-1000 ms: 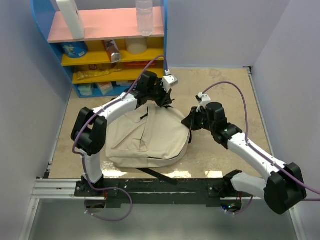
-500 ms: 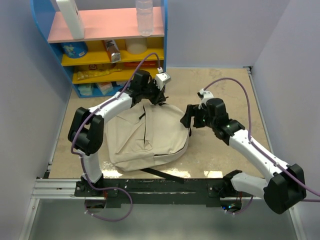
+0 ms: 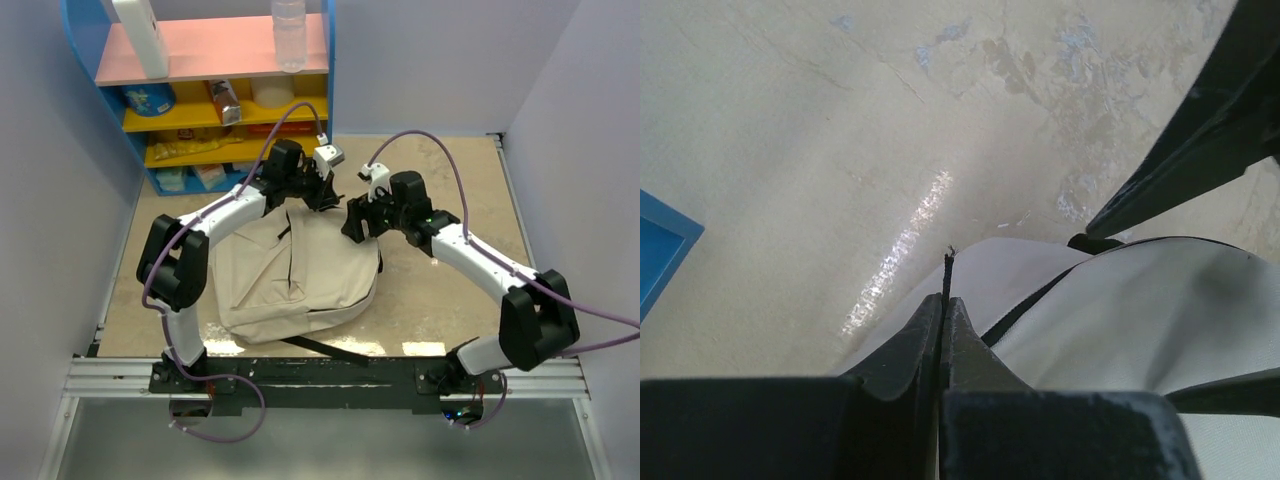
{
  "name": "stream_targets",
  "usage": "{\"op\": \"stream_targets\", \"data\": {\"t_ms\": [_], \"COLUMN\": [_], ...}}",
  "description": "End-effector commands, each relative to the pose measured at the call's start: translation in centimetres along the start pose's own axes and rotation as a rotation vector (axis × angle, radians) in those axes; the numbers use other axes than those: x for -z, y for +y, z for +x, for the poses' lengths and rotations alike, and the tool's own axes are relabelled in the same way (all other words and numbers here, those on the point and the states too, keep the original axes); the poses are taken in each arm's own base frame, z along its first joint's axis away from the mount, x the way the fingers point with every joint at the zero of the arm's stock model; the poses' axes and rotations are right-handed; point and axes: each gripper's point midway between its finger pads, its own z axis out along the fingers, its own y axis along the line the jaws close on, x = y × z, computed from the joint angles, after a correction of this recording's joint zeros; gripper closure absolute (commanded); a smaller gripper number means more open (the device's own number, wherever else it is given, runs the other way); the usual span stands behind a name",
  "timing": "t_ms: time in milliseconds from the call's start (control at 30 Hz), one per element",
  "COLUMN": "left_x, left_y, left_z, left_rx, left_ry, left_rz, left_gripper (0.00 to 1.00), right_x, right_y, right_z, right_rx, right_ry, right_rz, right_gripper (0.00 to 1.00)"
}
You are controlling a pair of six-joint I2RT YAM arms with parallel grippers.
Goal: Pack the student bag
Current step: Zip the student bag at the center of the board.
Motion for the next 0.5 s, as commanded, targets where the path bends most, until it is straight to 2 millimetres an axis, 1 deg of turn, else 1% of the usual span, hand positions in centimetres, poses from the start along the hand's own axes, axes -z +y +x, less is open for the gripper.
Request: {"op": "stream_targets", "data": {"t_ms": [0,33,100,133,200,300,333,367,400,467], "left_x": [0.9,0.9,1.0,1.1,1.2,1.3,1.2,1.2,1.2,1.3], "left_y": [-1.0,-1.0,-1.0,-1.1,-1.1,-1.3,-1.3,-1.4,-1.3,-1.3], "left_z": [-3.5,-3.5,-3.3,-3.4,-3.4,-3.3,-3.2,-3.1,-3.2,-3.3], "left_rx": [-0.042,-0.044,-0.042,-0.048,-0.048,-0.047,-0.042,-0.040,-0.039,-0.042], "left_ry": [-0.086,-0.086,-0.081,-0.084,-0.081,-0.081,-0.079,-0.078,-0.079,-0.082], "left_rz": [0.025,0.023,0.023,0.023,0.023,0.029,0.031,0.033,0.031,0.028], "left_gripper": [1.00,1.00,1.00,1.00,1.00,1.00,1.00,1.00,1.00,1.00], "right_x": [-0.9,-1.2,-1.7,-1.9,-2.2,-2.5,-2.6,-2.8,-3.1,-3.5], "right_y": [0.5,0.3,-0.1,-0.1,-0.2,0.0,0.1,0.1,0.1,0.2], "right_z": [-2.7,-3.2,-3.3,-3.8,-4.0,-4.4,-4.7,-4.6,-4.4,-3.5], "right_rx": [0.093,0.101,0.107,0.113,0.120,0.128,0.128,0.120,0.112,0.099], "right_ry": [-0.064,-0.094,-0.110,-0.134,-0.152,-0.169,-0.181,-0.178,-0.166,-0.127], "right_rz": [-0.054,-0.049,-0.039,-0.038,-0.042,-0.053,-0.062,-0.064,-0.070,-0.080], "right_gripper": [0.25,0.26,0.27,0.28,0.30,0.39,0.44,0.48,0.54,0.55]}}
